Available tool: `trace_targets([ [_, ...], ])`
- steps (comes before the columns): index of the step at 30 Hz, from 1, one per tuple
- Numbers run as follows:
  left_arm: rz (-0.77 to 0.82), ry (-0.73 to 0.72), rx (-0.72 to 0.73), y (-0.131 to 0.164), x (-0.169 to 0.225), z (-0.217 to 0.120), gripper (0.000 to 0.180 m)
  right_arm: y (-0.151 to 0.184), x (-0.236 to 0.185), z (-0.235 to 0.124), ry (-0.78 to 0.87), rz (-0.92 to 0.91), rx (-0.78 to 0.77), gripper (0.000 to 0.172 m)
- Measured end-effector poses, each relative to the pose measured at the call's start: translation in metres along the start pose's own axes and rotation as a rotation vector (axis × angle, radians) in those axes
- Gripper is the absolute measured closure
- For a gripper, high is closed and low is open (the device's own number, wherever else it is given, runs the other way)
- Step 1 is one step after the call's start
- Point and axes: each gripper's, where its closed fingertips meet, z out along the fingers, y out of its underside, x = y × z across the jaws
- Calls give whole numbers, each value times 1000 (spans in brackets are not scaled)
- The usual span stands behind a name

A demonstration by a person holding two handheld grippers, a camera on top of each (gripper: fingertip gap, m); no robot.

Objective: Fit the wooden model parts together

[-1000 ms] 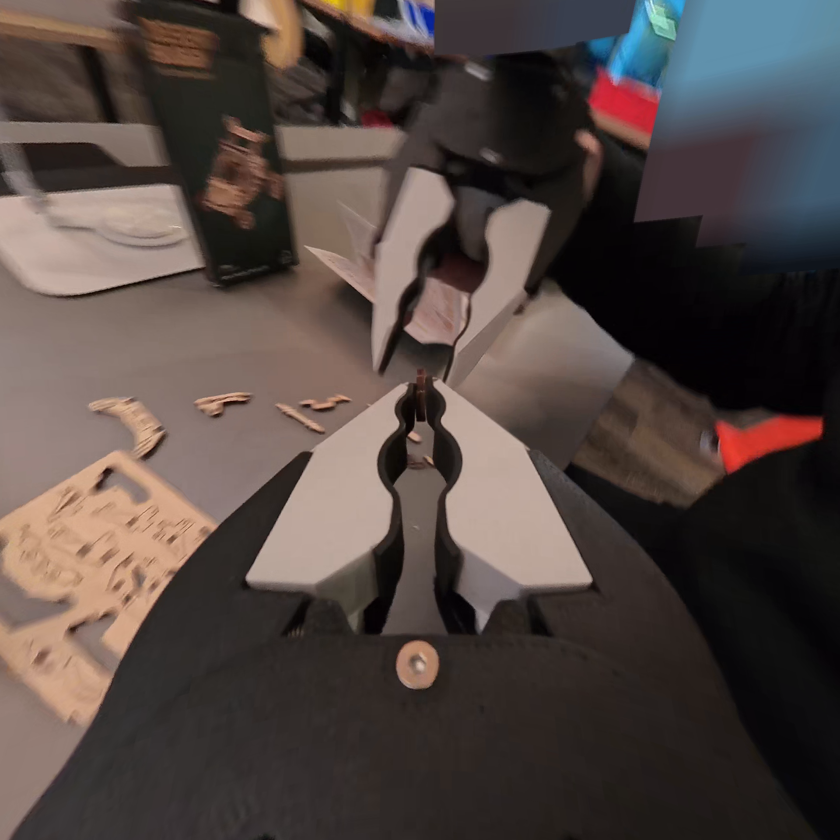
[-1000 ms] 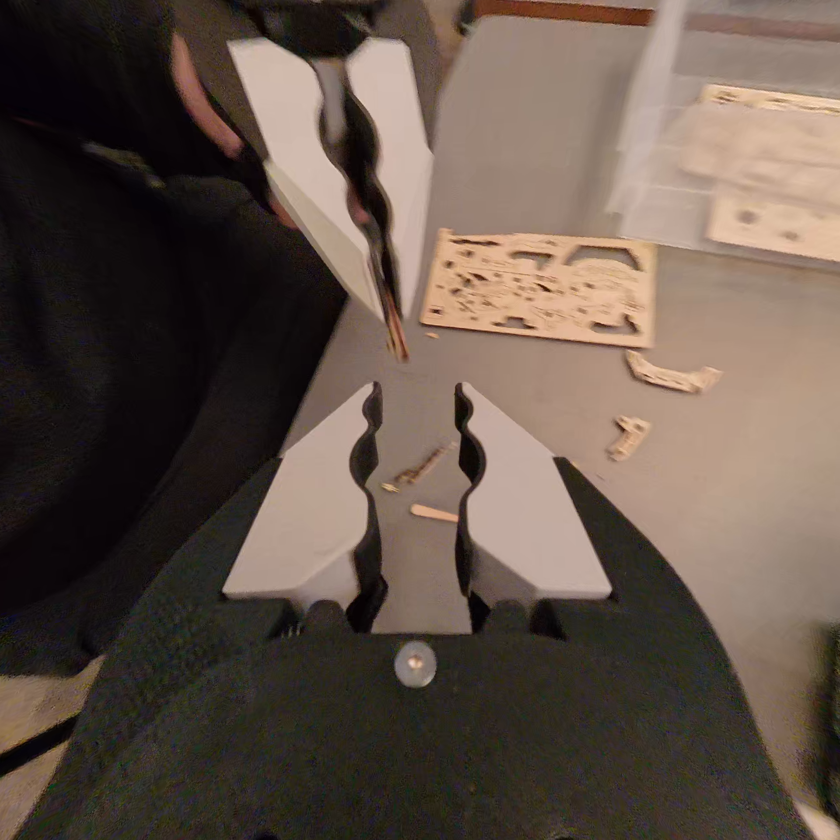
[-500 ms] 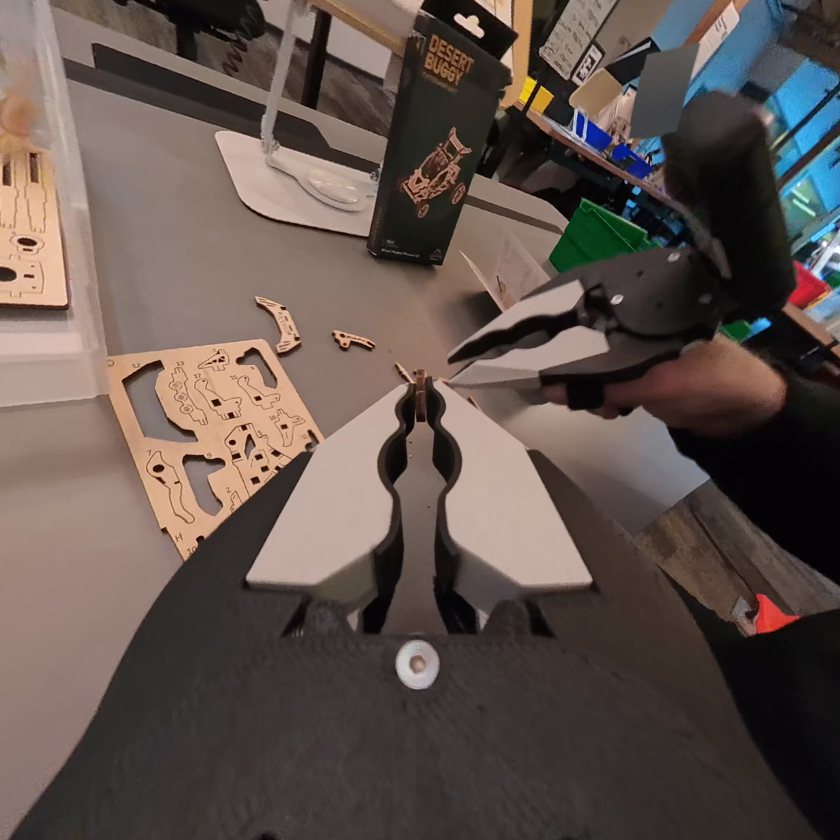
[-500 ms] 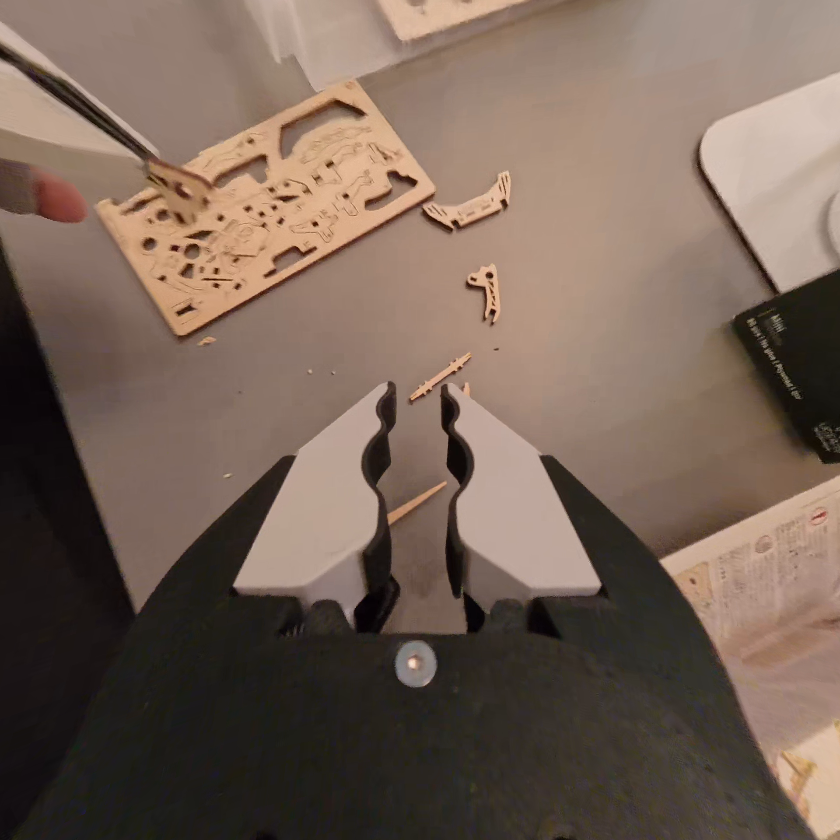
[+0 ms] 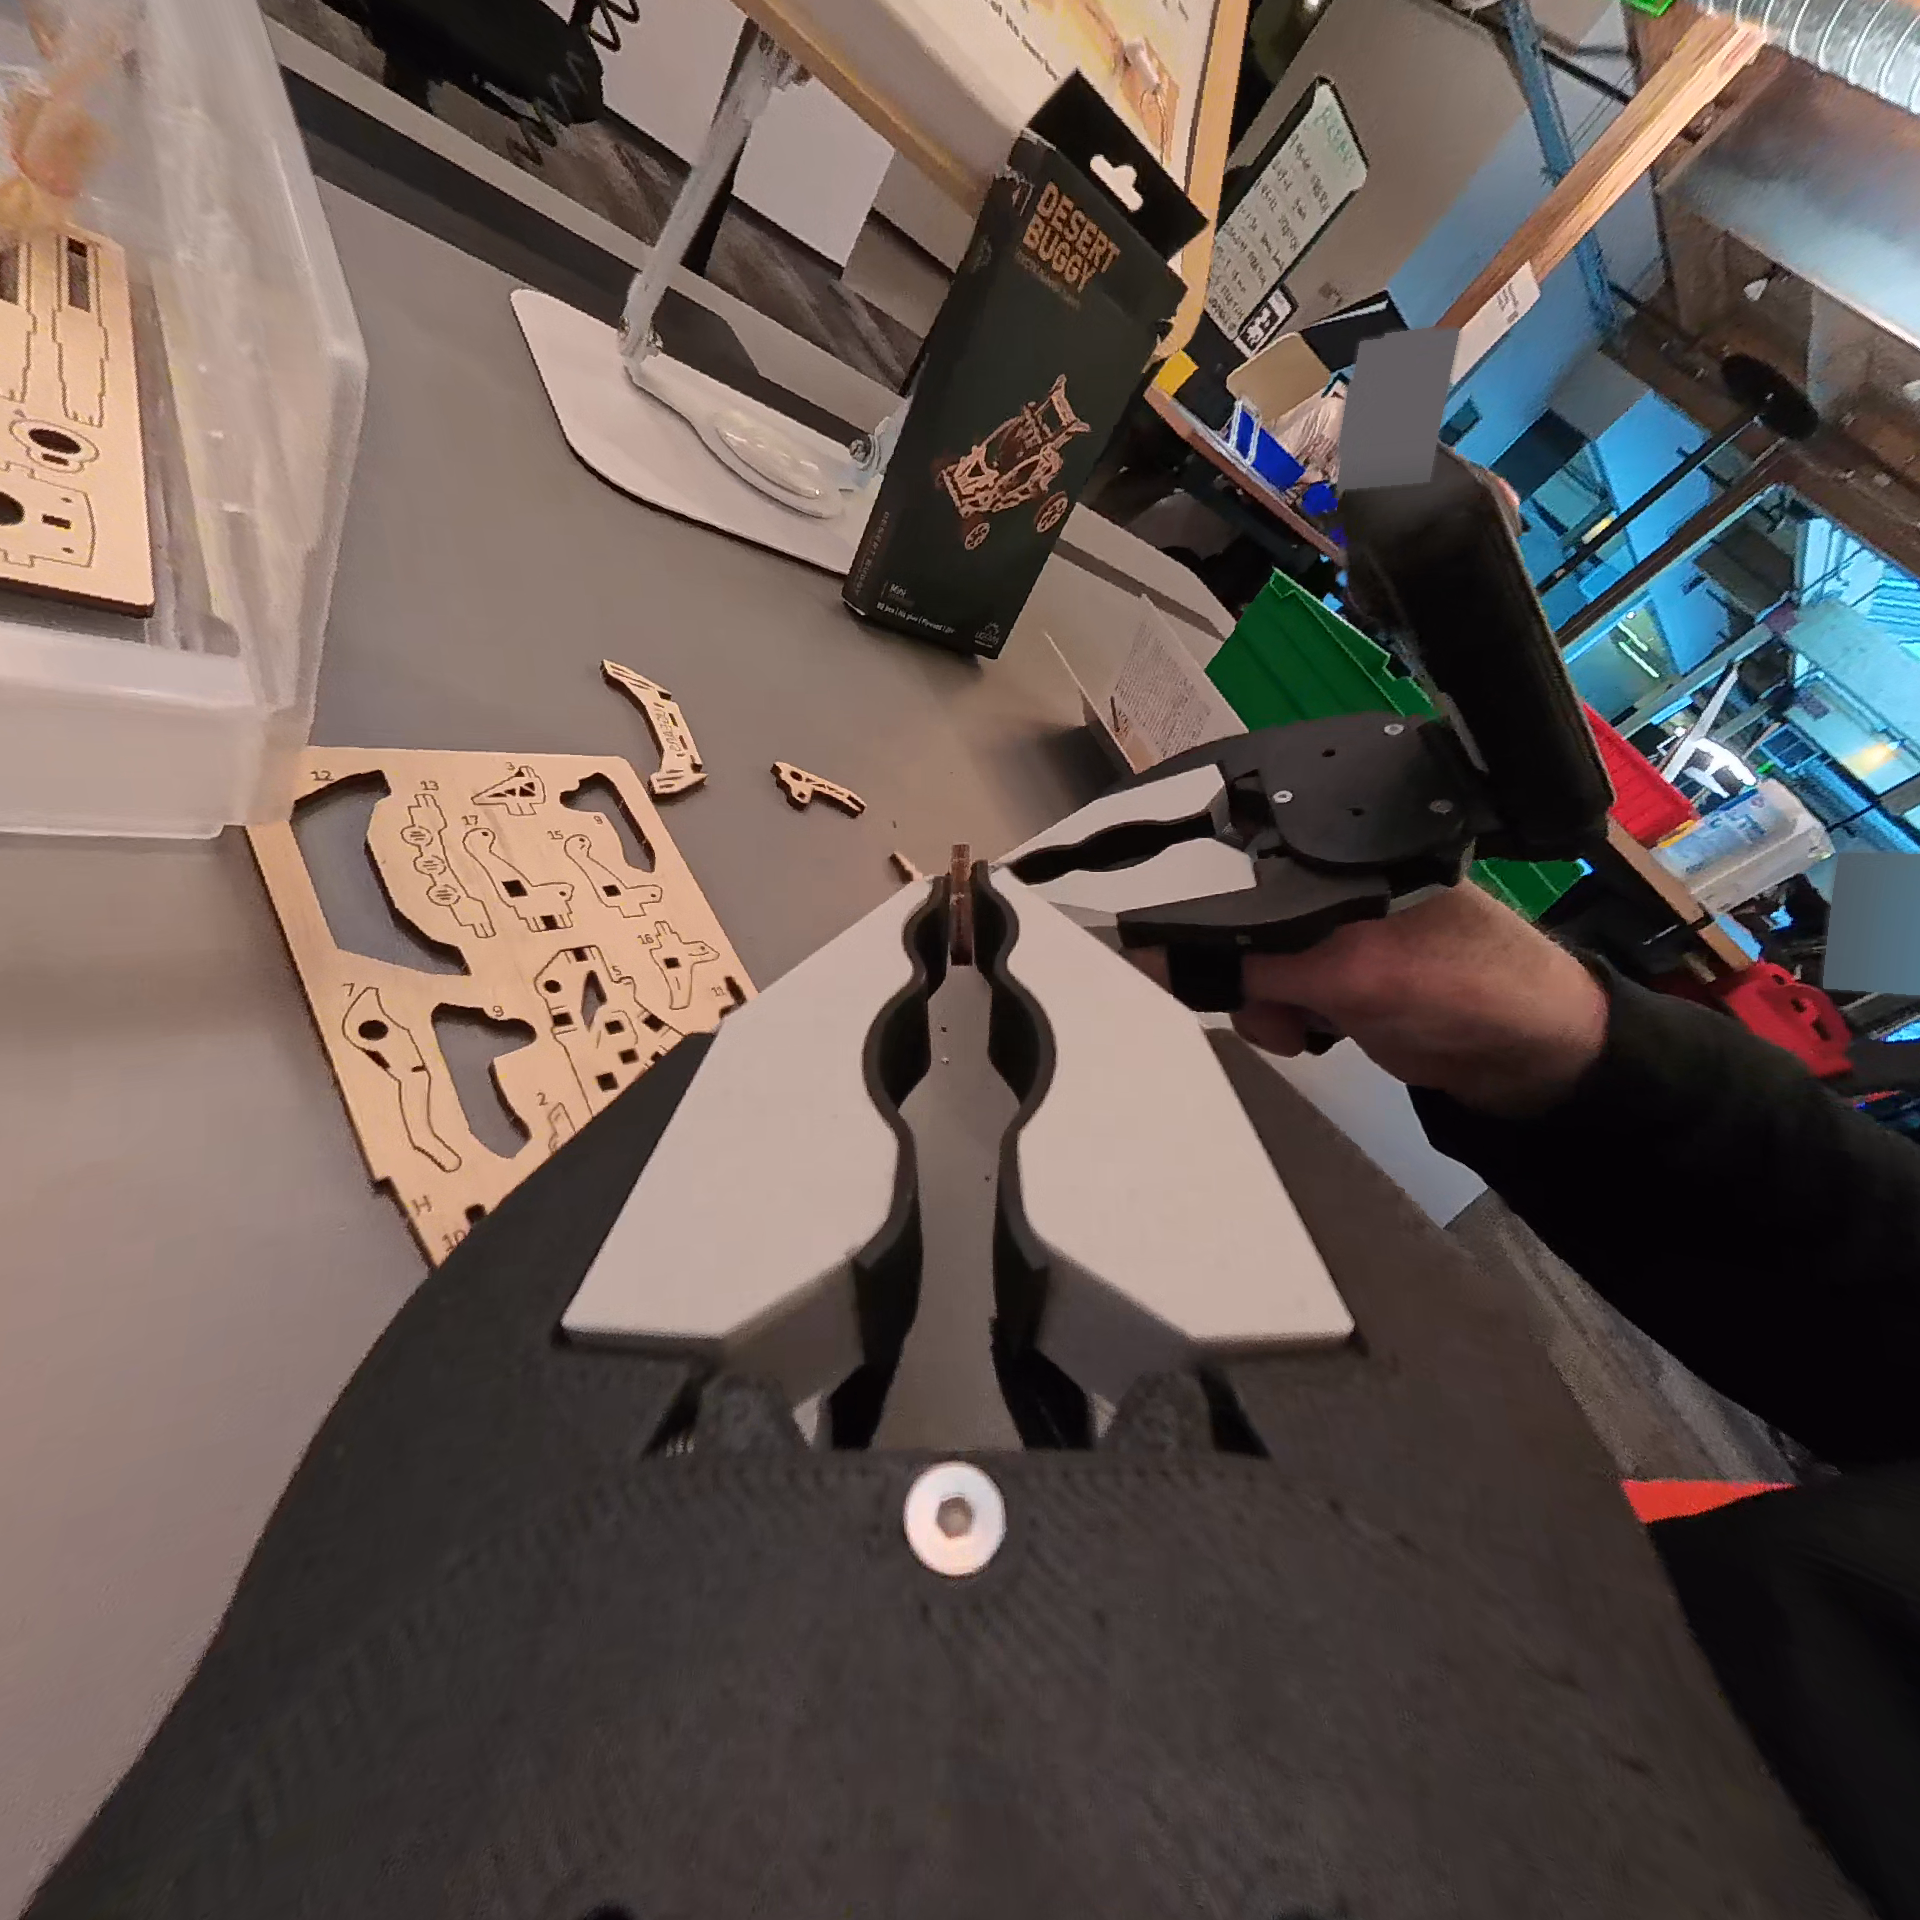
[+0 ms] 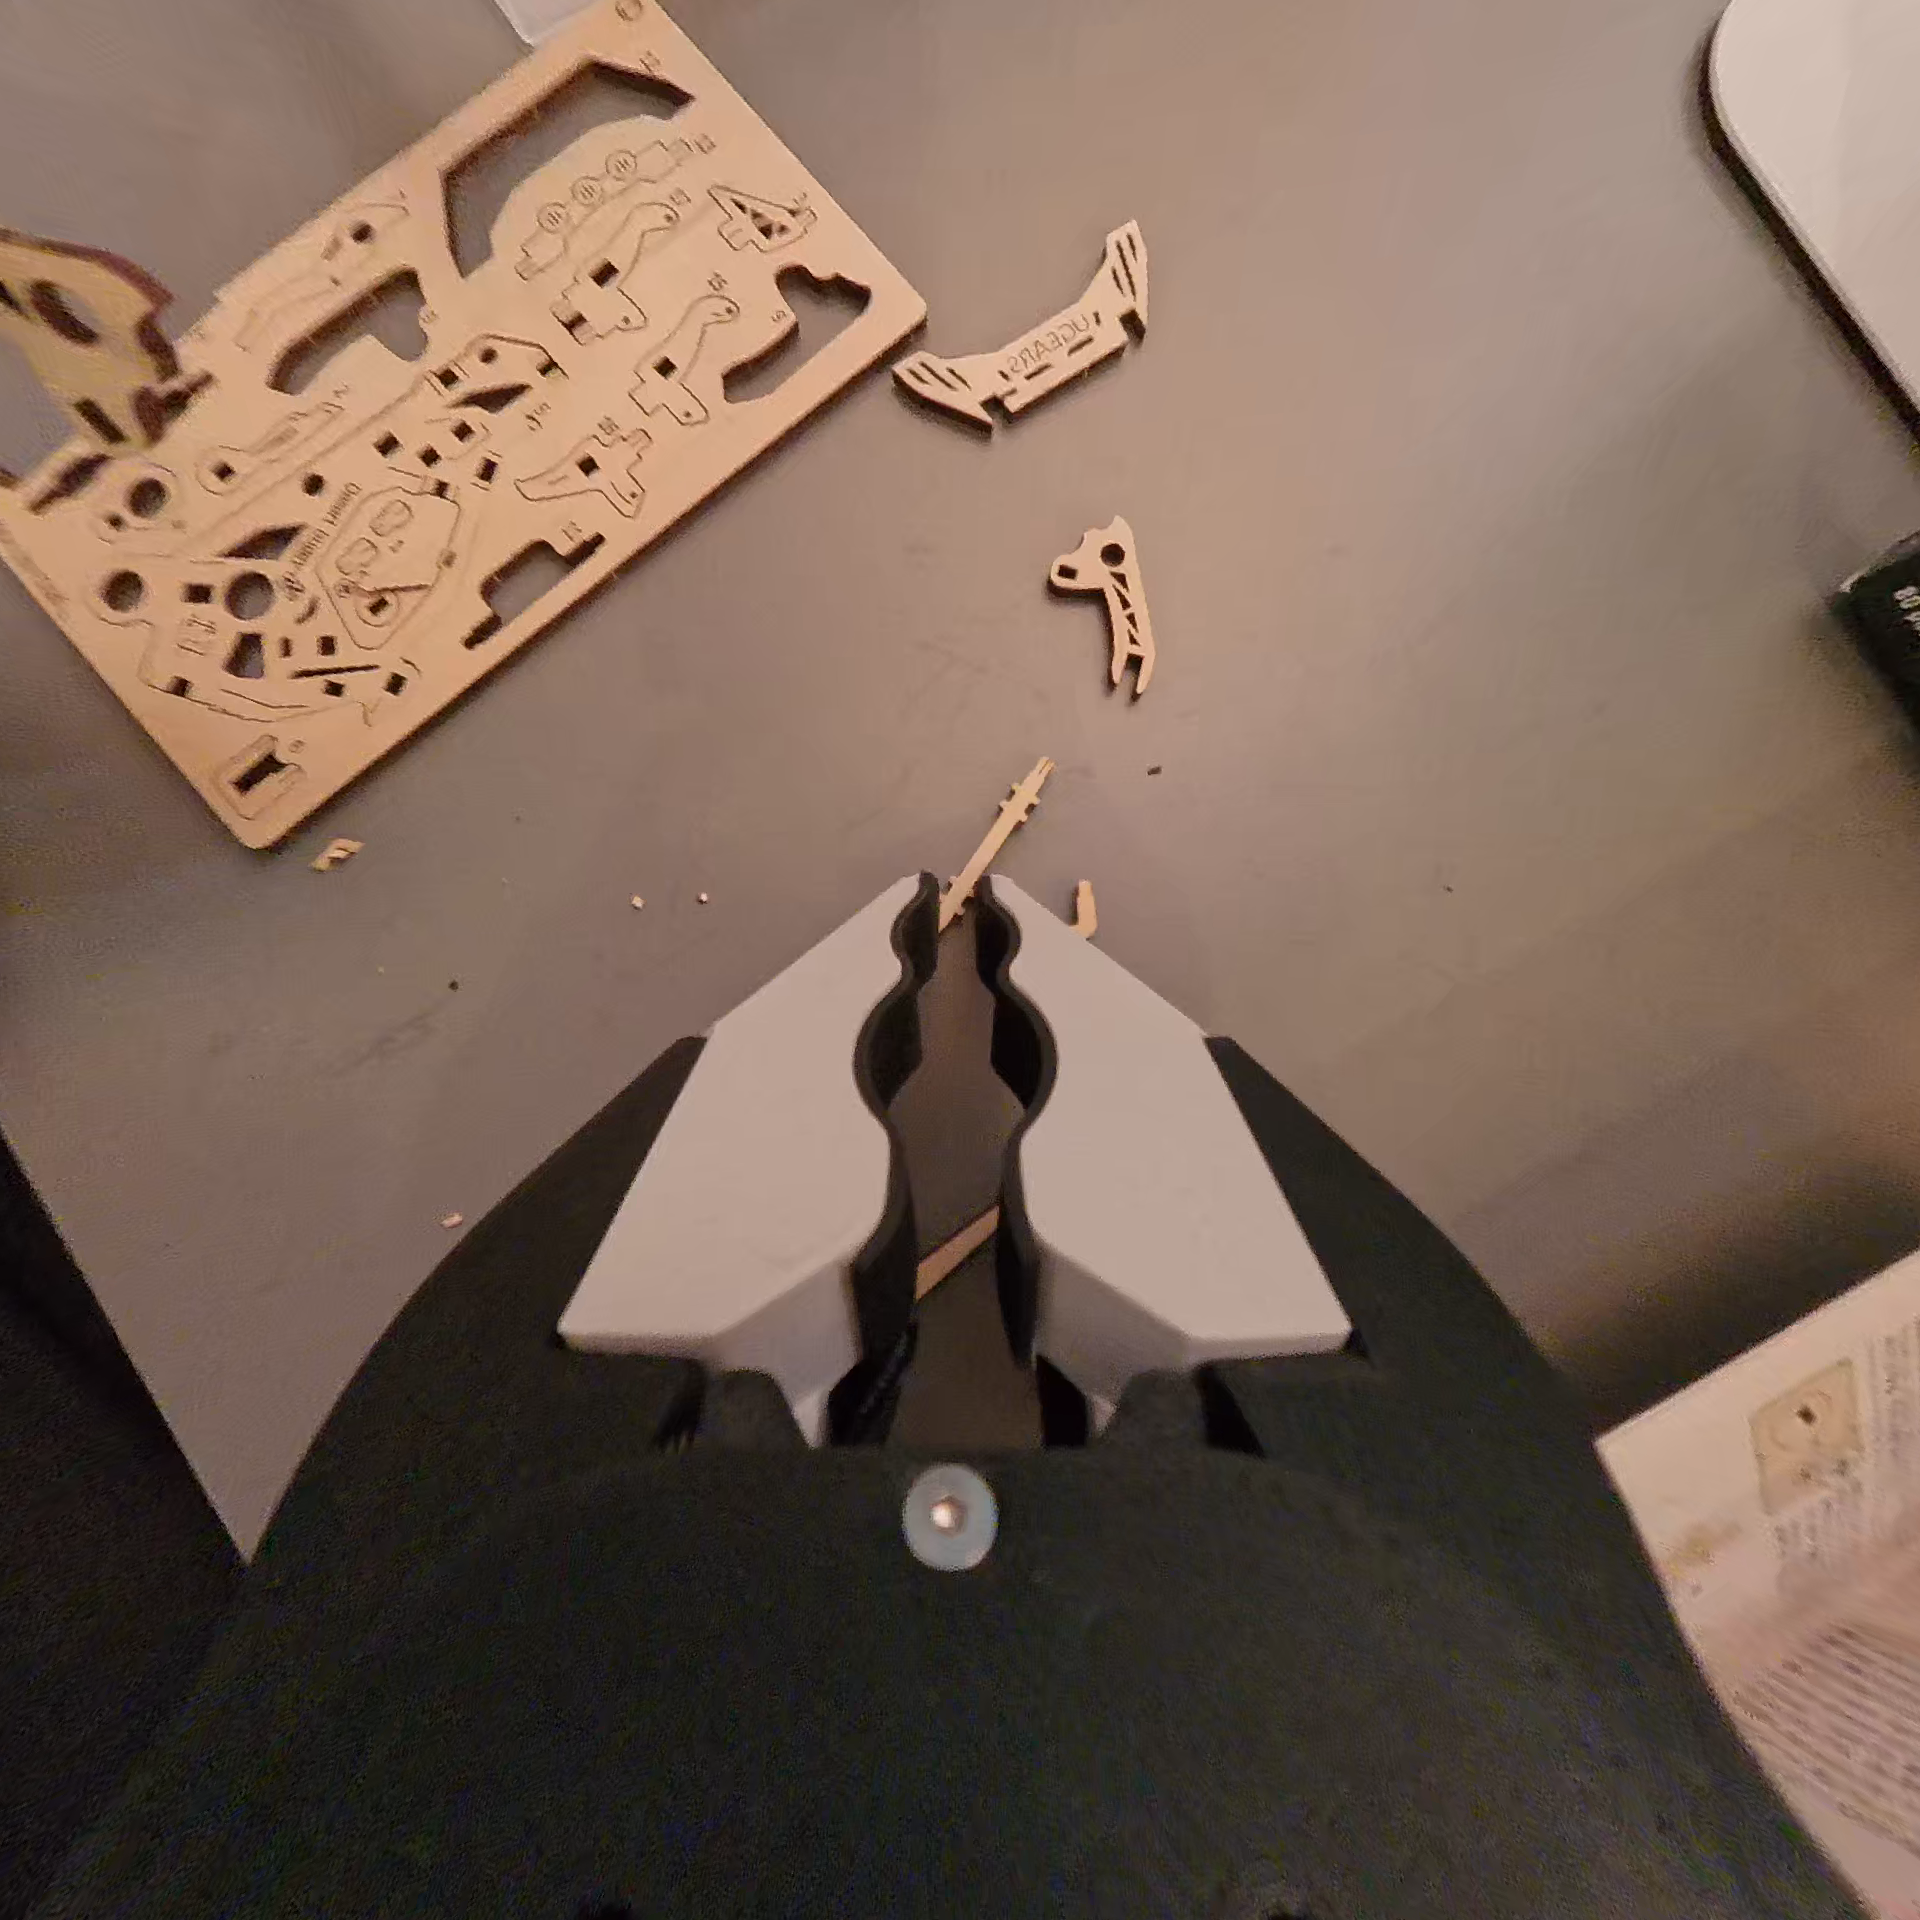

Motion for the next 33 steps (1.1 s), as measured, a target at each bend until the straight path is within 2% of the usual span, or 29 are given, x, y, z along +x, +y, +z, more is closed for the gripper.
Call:
trace_targets([
  [4,-26,13,5,-2,-2,0,179,-5,-11,-11,-105,-17,41,167],
  [9,5,17,-16,0,2,6,179,-22,-37,-43,-270,-150,140,168],
  [14,29,37,3,-6,8,13,179,-43,-56,-75,-413,-155,273,168],
  [16,30,48,6,-8,10,15,179,-43,-59,-80,-434,-165,275,168],
  [19,52,50,-5,-9,14,18,179,-42,-54,-80,-339,-247,262,169],
  [27,62,-7,-40,-12,16,28,179,-48,-31,-69,227,-726,182,170],
  [33,51,-88,-44,-10,9,33,179,-55,-28,-68,396,-844,199,170],
])
